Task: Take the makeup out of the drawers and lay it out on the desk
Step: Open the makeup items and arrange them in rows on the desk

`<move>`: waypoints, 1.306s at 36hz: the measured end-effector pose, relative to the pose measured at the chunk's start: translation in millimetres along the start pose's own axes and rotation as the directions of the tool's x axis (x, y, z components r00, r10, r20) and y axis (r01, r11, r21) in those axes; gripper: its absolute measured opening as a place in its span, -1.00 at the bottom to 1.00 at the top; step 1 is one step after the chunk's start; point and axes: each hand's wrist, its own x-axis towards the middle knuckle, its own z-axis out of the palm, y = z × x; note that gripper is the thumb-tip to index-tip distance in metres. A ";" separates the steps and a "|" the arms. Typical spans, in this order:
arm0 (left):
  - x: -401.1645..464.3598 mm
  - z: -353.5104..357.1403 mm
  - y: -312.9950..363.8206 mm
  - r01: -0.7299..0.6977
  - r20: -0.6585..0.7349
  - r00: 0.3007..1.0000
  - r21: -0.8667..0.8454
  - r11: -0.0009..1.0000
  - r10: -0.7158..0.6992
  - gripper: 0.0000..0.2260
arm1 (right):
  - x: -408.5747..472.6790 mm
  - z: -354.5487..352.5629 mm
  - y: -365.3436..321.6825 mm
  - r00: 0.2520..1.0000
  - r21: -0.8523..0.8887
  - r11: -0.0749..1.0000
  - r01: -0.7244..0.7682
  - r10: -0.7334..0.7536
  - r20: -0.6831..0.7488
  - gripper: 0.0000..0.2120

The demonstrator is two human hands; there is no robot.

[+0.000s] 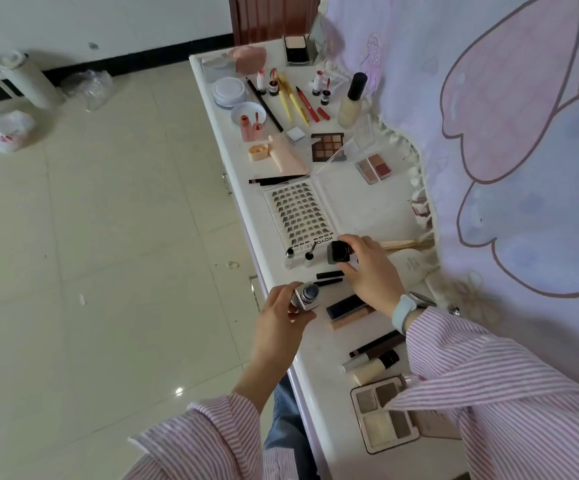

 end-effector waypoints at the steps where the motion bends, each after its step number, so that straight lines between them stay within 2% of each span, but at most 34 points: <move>1: 0.5 0.0 0.2 -0.012 -0.001 1.000 0.000 1.000 0.012 -0.59 | -2.9 -1.5 0.1 1.000 0.012 1.000 0.008 -0.008 -0.012 -0.58; 5: 2.5 0.9 -0.2 -0.021 -0.016 1.000 -0.027 0.999 0.021 -0.59 | -20.0 -5.0 1.7 0.998 0.061 0.996 0.059 -0.057 -0.038 -0.57; 10: 2.1 0.3 -2.9 -0.042 -0.026 0.999 -0.049 0.998 0.040 -0.58 | -37.6 -0.1 1.7 0.982 -0.023 0.991 0.135 -0.131 0.135 -0.57; 17: 2.0 -3.4 -4.5 -0.020 -0.056 0.998 -0.060 0.998 0.017 -0.58 | -33.0 3.4 -8.5 0.960 -0.144 0.976 0.162 -0.123 0.250 -0.54; 22: 3.7 -2.5 -4.6 -0.015 -0.048 0.999 -0.070 0.997 0.011 -0.58 | -34.6 1.9 -12.3 0.966 -0.114 0.988 0.107 -0.076 0.247 -0.46; 25: 3.1 -2.8 -4.4 -0.016 -0.045 0.999 -0.056 0.998 0.014 -0.54 | -43.1 -4.3 -7.0 0.981 -0.070 0.992 0.102 -0.089 0.172 -0.51; 28: -4.0 -3.4 -4.6 -0.025 -0.061 0.998 0.011 1.000 0.026 -0.46 | -51.4 -9.1 8.5 0.982 -0.200 0.964 0.177 -0.159 0.103 -0.69; 30: -12.1 -3.4 -6.1 -0.019 -0.084 0.996 0.079 0.997 0.026 -0.44 | -53.5 -10.0 18.8 0.963 -0.340 0.902 0.264 -0.227 0.148 -0.77; 34: -31.2 -0.4 -14.2 -0.033 -0.134 0.988 0.296 0.955 0.075 -0.44 | -50.5 -12.7 23.1 0.939 -0.484 0.811 0.329 -0.227 0.259 -0.74; 38: -46.5 2.3 -16.7 0.005 -0.037 0.999 0.424 0.906 0.012 -0.47 | -40.8 -12.3 19.0 0.925 -0.566 0.739 0.365 -0.220 0.310 -0.75; 42: -51.4 4.3 -21.3 0.046 0.113 0.988 0.428 0.903 -0.104 -0.46 | -36.3 -15.3 20.0 0.895 -0.623 0.644 0.444 -0.282 0.346 -0.76; 45: -52.0 2.0 -16.8 0.045 0.126 0.987 0.396 0.917 -0.102 -0.48 | -41.8 -26.7 19.8 0.900 -0.610 0.661 0.436 -0.315 0.302 -0.74; 47: -52.9 -1.0 -13.5 0.011 0.095 0.994 0.345 0.939 -0.046 -0.51 | -50.8 -35.7 16.5 0.913 -0.590 0.698 0.405 -0.277 0.299 -0.77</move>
